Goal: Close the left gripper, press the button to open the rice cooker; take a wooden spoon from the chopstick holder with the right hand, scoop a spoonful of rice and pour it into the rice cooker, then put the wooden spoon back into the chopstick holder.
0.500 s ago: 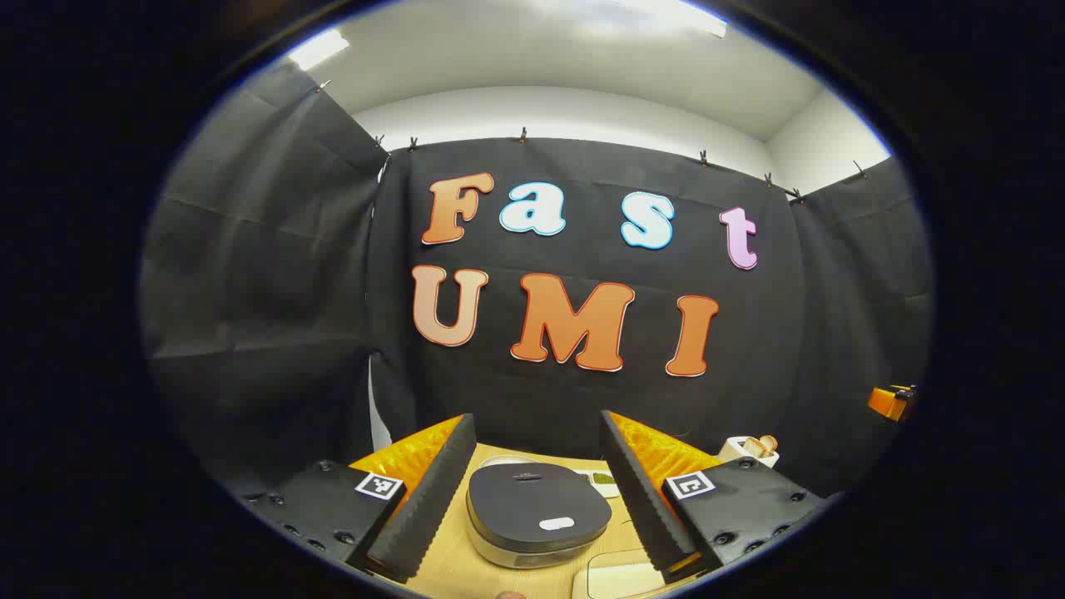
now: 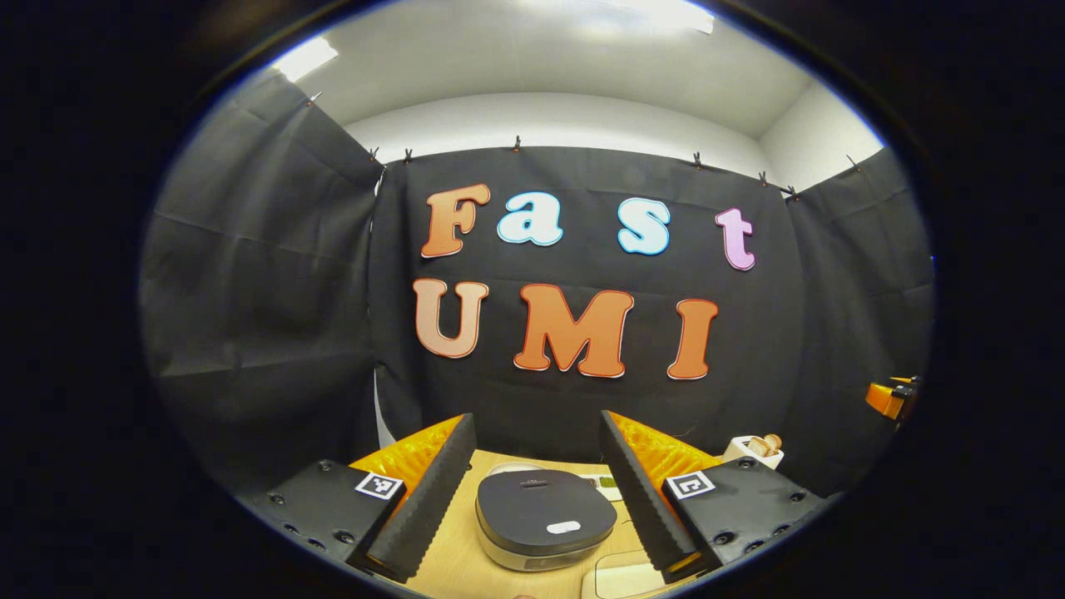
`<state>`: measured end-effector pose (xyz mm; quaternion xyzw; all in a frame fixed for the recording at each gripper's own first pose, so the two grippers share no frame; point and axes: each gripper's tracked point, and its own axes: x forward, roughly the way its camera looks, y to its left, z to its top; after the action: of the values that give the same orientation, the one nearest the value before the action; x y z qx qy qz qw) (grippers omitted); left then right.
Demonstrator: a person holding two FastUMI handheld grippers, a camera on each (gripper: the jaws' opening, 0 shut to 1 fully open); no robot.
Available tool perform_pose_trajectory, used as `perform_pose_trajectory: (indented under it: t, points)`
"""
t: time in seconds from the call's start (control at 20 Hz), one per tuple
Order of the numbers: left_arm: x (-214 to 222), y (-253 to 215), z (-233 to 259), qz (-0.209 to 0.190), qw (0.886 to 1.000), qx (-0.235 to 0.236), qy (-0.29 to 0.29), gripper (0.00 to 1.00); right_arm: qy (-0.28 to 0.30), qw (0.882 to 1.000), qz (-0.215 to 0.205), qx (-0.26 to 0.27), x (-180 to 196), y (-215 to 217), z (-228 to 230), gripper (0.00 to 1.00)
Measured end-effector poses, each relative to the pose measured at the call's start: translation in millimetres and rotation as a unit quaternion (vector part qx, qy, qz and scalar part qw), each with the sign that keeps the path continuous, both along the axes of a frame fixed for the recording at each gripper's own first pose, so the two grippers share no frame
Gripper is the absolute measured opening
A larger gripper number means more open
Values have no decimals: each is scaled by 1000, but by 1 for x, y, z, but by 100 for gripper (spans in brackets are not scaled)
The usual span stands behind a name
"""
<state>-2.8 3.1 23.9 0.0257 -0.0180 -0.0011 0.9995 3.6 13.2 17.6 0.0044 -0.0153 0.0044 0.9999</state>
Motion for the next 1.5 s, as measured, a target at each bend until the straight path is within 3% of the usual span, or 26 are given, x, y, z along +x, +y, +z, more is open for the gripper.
perform_pose_trajectory:
  t: [0.6, 0.8, 0.85, 1.0, 1.05, 1.15, 1.2, 1.25, 1.35, 1.5]
  points:
    - [19, 2, -3, -14, 1000, -14, 12, 97, 9, 1000, 13, -16, 4, 20, -5, 94]
    - [25, 1, -12, -19, 999, -6, 26, 79, 6, 1000, 17, -23, 9, 25, -3, 95]
    - [25, -1, -14, -22, 999, -5, 29, 71, 7, 1000, 17, -22, 10, 25, -4, 100]
    - [31, -4, -22, -25, 999, -1, 42, 43, 11, 1000, 17, -21, 12, 23, -6, 95]
    - [33, -3, -25, -23, 999, 1, 42, 43, 12, 1000, 16, -21, 14, 22, -7, 95]
    - [38, -3, -34, -23, 998, -2, 52, 5, 15, 1000, 12, -21, 14, 19, -9, 100]
    - [39, -10, -40, -35, 998, -12, 60, 5, 16, 1000, 9, -22, 15, 16, -10, 95]
    - [32, -10, -30, -37, 997, -17, 66, 5, 17, 1000, 5, -24, 16, 13, -11, 95]
    - [46, -19, -57, -47, 996, -15, 75, 0, 20, 999, 0, -25, 18, 9, -14, 95]
    - [59, -28, -84, -58, 994, 2, 97, 4, 30, 999, -6, -25, 18, 2, -20, 95]
